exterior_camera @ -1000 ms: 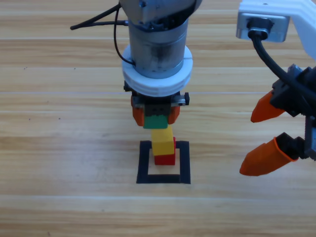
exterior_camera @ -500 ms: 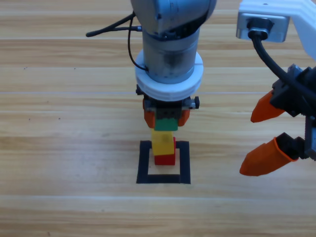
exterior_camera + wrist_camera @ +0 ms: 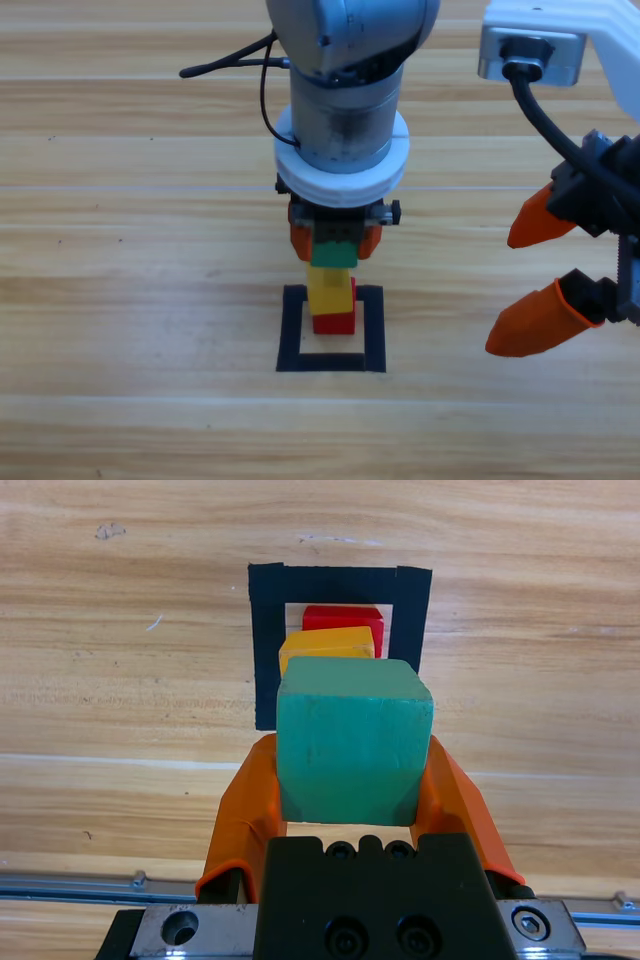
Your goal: Stack the blocks in the rectangular block: red at the bottom, yellow in the middle, green on top
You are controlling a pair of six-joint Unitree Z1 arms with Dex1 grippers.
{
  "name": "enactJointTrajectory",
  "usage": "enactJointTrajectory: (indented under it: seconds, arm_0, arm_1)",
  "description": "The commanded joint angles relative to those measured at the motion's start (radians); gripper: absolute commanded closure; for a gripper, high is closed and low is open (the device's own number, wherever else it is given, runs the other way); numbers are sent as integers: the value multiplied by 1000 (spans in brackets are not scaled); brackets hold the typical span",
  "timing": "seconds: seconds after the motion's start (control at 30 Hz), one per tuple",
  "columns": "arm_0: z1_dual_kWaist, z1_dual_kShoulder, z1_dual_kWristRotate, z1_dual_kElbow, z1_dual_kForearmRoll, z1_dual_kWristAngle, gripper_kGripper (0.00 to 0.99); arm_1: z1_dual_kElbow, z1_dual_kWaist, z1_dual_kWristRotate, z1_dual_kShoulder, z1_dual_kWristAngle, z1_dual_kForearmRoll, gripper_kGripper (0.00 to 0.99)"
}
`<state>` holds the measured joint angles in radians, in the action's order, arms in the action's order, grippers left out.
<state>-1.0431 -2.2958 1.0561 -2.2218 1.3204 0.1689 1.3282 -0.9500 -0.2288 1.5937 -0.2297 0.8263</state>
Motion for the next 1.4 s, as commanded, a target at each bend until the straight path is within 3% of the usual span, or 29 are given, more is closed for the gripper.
enactJointTrajectory:
  seconds: [0.03, 1.1, 1.27, 1.4]
  arm_0:
    - [28, -65, -10, 17, -7, -6, 990]
    - [44, -99, -33, 27, -20, -14, 990]
    - [43, -85, -30, 25, -18, -14, 791]
    - [41, -60, -28, 19, -18, -14, 418]
  arm_1:
    - [-15, -33, -7, 9, -16, 20, 0]
    - [-21, -38, -20, 18, -2, 22, 1]
    - [-15, -38, -21, 18, 0, 25, 1]
    - [-14, -38, -26, 18, 1, 30, 1]
